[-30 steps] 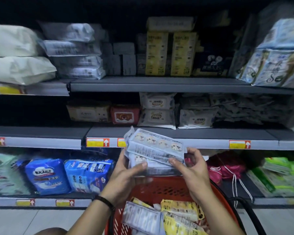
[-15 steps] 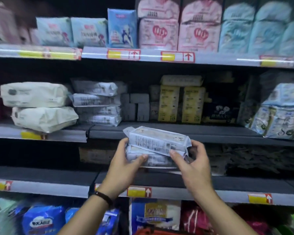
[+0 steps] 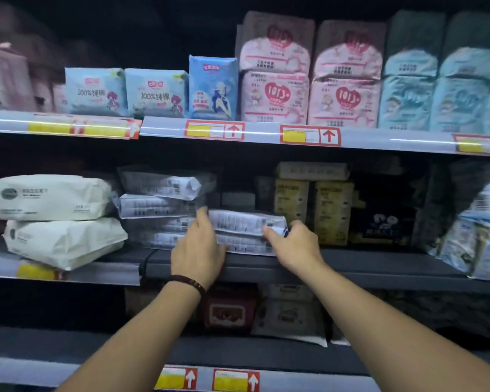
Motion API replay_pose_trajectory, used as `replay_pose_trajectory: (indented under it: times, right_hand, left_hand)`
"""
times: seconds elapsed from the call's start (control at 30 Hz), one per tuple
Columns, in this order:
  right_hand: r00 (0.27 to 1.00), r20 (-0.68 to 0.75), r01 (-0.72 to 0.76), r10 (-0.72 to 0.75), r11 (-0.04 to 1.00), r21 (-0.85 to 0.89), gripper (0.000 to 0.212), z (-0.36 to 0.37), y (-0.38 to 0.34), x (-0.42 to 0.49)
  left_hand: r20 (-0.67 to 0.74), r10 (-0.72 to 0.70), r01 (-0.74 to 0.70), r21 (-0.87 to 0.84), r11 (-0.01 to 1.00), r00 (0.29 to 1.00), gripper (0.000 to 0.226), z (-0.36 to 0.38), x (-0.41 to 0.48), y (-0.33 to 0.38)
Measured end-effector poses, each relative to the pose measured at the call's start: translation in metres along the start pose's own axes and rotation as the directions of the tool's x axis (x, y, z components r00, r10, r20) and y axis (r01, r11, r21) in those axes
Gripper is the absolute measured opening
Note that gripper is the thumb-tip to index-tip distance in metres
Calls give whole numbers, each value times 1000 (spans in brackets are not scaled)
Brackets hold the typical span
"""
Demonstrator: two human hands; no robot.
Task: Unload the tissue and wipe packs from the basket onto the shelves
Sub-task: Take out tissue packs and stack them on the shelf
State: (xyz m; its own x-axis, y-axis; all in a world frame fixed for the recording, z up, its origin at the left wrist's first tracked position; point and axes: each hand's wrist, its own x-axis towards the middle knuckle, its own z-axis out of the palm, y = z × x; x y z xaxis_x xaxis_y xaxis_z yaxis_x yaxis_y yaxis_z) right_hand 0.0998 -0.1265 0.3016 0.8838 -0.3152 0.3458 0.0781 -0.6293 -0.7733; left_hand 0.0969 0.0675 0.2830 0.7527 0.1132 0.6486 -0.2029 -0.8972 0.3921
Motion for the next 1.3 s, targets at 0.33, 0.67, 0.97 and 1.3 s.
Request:
replay_pose_trajectory:
  times: [0.33,0.67,0.97,1.3]
  right_hand:
    - [991,-79,104,-109,992,-67,46,9,7,5]
    - [998,22,-65,66,997,-31,44,-3,-6,0]
    - [991,-128,-45,44,999,-4,43,-2,-10,-33]
    - [997,9,79,-79,996,29,55,-34,3,-51]
  left_hand:
    - [31,122,-125,173,977,992,49,14,-21,1]
    - [163,47,-65,110,992,986,61,9,-22,5]
    - [282,1,-1,-1,1000,959,74,-1,-21,4]
    - [362,23,-15,-23,1000,932,83,-24,-42,8]
